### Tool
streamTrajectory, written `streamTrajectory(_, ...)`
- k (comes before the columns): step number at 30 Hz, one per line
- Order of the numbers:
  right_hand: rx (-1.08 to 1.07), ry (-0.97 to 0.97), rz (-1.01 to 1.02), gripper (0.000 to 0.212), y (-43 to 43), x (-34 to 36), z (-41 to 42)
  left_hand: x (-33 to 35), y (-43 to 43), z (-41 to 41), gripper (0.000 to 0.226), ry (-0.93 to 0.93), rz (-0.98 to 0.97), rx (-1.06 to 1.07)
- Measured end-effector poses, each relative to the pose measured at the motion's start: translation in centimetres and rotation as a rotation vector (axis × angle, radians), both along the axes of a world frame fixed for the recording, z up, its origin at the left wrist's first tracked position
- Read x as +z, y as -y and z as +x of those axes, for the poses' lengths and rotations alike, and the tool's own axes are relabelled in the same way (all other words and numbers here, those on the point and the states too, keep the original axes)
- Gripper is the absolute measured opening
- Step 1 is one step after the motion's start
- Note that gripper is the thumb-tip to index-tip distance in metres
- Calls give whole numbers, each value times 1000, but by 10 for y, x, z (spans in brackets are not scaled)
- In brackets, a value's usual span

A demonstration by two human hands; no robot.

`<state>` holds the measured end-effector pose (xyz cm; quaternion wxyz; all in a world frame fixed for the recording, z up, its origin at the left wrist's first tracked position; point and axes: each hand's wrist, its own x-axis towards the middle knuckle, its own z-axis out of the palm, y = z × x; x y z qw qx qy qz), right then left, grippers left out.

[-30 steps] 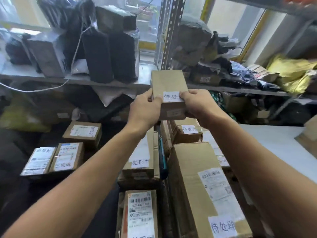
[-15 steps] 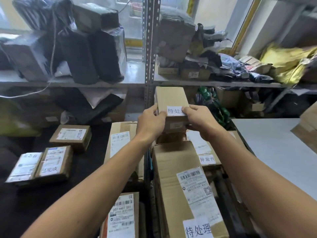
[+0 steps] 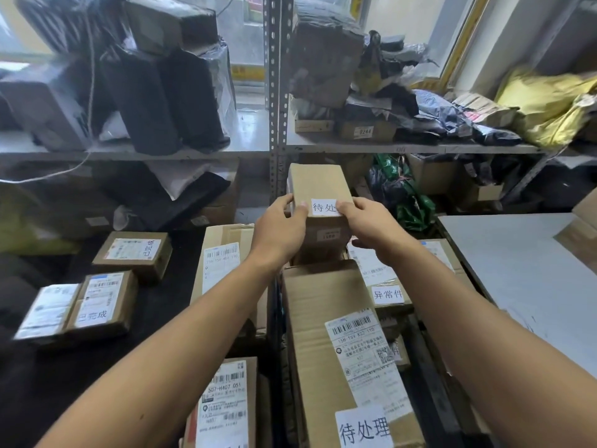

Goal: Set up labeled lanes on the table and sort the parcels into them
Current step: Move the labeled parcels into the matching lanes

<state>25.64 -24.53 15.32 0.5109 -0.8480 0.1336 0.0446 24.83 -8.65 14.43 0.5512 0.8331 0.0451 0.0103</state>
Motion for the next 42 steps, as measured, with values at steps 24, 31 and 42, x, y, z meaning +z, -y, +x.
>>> streamTrajectory(24, -114, 712, -176, 32, -69, 51, -5, -1, -79, 5, 38, 5, 8, 170)
streamTrajectory(31, 283, 642, -164, 27, -178, 54, -10, -15, -206, -3, 30, -17, 23, 450)
streamTrajectory(42, 644, 122, -230, 27, -375, -61, -2, -96, -411, -58, 15, -135, -79, 692)
